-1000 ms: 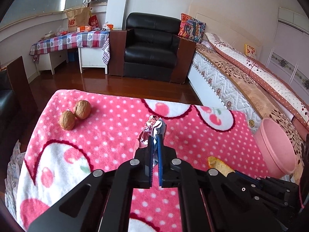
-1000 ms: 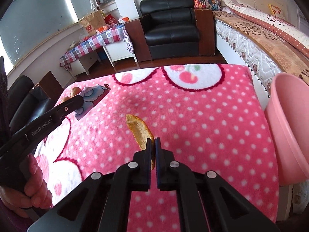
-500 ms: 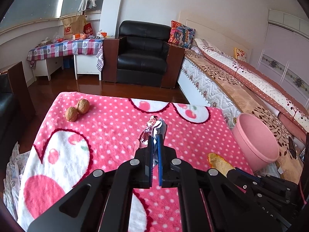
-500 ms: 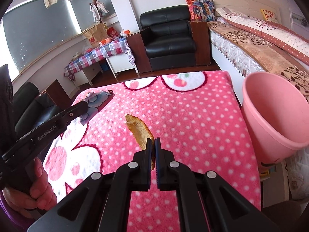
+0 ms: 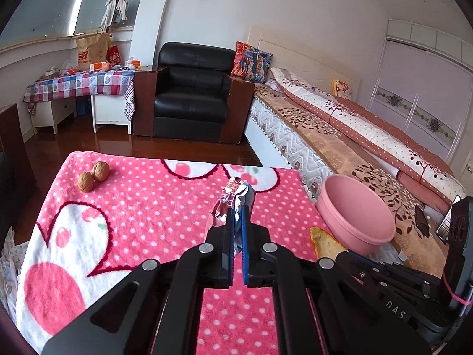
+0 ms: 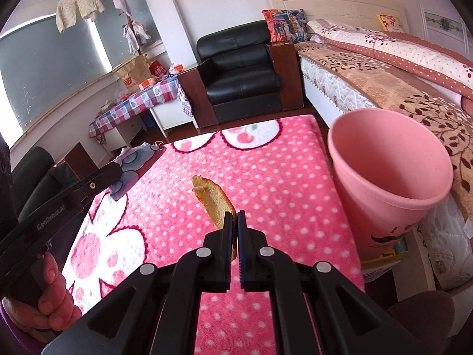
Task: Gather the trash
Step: 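Carry the foil wrapper and peel to the pink bucket and open both tools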
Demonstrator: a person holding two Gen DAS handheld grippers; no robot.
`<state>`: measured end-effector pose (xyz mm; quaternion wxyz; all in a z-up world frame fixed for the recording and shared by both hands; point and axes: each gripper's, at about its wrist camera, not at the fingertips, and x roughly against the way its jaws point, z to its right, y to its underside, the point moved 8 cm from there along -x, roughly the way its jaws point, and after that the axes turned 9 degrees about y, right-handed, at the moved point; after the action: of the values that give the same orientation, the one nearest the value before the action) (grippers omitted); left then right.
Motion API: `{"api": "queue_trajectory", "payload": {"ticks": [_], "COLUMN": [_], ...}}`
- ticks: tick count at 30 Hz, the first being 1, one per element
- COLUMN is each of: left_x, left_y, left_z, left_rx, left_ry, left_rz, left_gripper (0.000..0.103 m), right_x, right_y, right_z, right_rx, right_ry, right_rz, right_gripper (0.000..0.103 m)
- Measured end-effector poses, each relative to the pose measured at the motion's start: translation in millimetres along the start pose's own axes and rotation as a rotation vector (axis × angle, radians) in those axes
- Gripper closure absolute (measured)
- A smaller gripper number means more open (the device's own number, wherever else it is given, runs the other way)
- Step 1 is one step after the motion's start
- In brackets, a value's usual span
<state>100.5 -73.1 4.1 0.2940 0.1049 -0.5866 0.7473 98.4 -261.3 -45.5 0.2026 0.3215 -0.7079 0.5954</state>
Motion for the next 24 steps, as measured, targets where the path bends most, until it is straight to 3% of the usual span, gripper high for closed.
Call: {"api": "queue_trajectory", "payload": {"ticks": [15,24], "left_x": [-29,-62], "left_y": [-11,-22], "left_z": [47,104], "left_rx": [-0.024,-0.072], "left_ry": [0.075,0.195], "left_rz": [-0.017,-0.032], "left_gripper": [0.100,0.100], "right_x": [20,19], "right_y": [-33,-55], "right_z": [77,139], "right_rx": [-0.135,-0.204], "right_ry": [0.062,0.136], "right_rz": [0.100,0.140], "right_gripper": [0.100,0.100]}}
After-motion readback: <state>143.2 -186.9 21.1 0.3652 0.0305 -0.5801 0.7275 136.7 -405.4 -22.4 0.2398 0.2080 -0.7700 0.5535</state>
